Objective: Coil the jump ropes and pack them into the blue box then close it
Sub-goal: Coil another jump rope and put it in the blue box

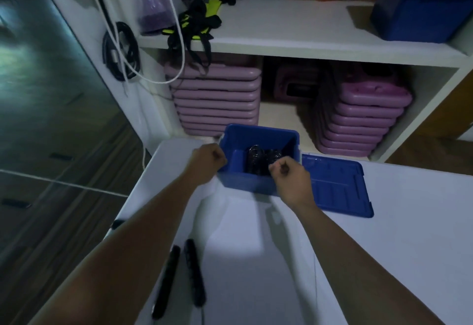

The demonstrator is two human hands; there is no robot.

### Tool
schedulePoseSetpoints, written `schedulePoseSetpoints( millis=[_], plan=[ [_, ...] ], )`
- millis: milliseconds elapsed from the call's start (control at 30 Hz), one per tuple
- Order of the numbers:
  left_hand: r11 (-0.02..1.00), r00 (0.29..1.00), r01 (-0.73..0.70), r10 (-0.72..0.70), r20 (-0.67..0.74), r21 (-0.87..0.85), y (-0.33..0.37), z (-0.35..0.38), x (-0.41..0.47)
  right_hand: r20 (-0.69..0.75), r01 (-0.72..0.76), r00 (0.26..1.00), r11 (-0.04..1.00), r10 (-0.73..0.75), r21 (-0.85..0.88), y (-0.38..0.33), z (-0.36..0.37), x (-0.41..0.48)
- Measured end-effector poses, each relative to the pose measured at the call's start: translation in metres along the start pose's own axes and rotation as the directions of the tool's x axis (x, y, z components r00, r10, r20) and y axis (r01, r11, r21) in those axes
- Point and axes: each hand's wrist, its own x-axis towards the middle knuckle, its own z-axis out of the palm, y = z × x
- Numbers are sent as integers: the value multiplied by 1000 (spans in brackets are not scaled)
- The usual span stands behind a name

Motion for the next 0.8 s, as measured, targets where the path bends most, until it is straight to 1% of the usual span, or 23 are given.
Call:
schedulePoseSetpoints(
  millis=[67, 133, 267, 367, 467, 533, 667, 800],
  plan=[
    [1000, 1000, -10, 11, -3, 30, -12, -17, -22, 51, -23, 998, 1000, 22, 22, -10, 20, -24],
    [1000, 1000, -23, 23, 9, 11, -30, -30, -46, 89, -47, 995, 998, 43, 48, -18, 42, -50],
    [997, 998, -1, 5, 58, -82, -79, -44, -93, 154, -105, 981, 992, 114, -66, -25, 87, -107],
    [995, 986, 24, -7, 168, -98, -117, -43, -125, 186, -191, 960, 975, 210, -113, -22, 120, -150],
    [993, 950, 87, -58, 305, -84, -149, -33, -154, 268, -301, 905, 942, 332, -150, -10, 144, -186],
    [990, 926, 120, -84, 369, -74, -169, -27, -173, 279, -339, 881, 922, 381, -187, -1, 156, -207],
    [984, 920, 171, -140, 366, -55, -198, -14, -197, 255, -300, 889, 905, 380, -302, 2, 164, -231],
    [962, 898, 259, -207, 389, -84, -216, -3, -208, 280, -286, 881, 902, 380, -324, 4, 170, -238]
  ],
)
